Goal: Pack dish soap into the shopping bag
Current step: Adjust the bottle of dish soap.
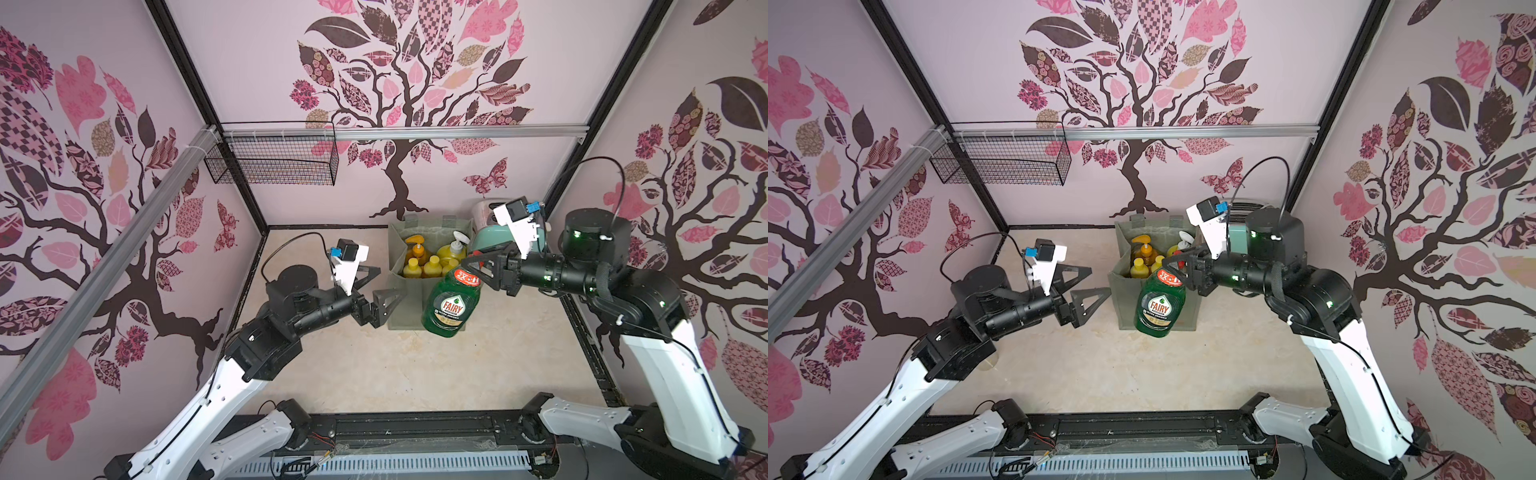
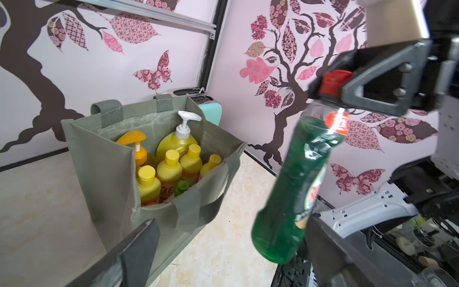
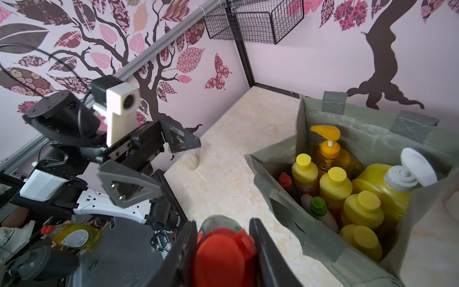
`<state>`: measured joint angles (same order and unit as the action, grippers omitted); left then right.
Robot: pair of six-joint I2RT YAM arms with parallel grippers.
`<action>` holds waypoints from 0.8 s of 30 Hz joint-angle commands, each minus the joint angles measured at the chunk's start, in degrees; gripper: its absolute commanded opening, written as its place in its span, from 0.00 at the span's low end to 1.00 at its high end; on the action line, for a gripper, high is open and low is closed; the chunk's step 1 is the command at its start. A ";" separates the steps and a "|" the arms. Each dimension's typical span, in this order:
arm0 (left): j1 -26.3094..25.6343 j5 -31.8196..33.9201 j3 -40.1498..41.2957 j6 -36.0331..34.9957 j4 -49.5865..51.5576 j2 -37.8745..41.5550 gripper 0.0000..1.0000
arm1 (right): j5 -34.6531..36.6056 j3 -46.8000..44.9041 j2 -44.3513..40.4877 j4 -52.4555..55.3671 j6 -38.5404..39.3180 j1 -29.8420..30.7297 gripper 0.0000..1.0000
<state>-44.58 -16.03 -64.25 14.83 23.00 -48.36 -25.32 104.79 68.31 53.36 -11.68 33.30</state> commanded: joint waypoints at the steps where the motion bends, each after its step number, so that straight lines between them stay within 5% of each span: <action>1: -1.65 -2.90 3.15 -1.29 -3.87 0.24 0.98 | -6.76 1.31 0.59 -5.72 -1.79 0.41 0.00; 15: -1.65 -29.99 3.30 5.67 -15.85 -8.51 0.98 | -21.09 2.02 4.01 -12.30 -5.48 0.35 0.00; 18: -1.65 -30.41 3.29 6.00 -15.76 -8.11 0.74 | -22.54 1.02 4.01 -14.36 -6.55 0.36 0.00; 22: -1.66 -29.68 3.42 6.19 -15.14 -7.06 0.29 | -22.95 -0.64 3.77 -16.10 -7.09 0.36 0.00; 24: -1.65 -28.97 3.32 5.75 -14.42 -6.75 0.20 | -22.87 -1.37 3.67 -16.70 -7.26 0.38 0.00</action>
<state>-46.06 -43.24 -59.70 20.86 10.00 -56.73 -45.30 103.68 73.08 43.42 -17.17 33.63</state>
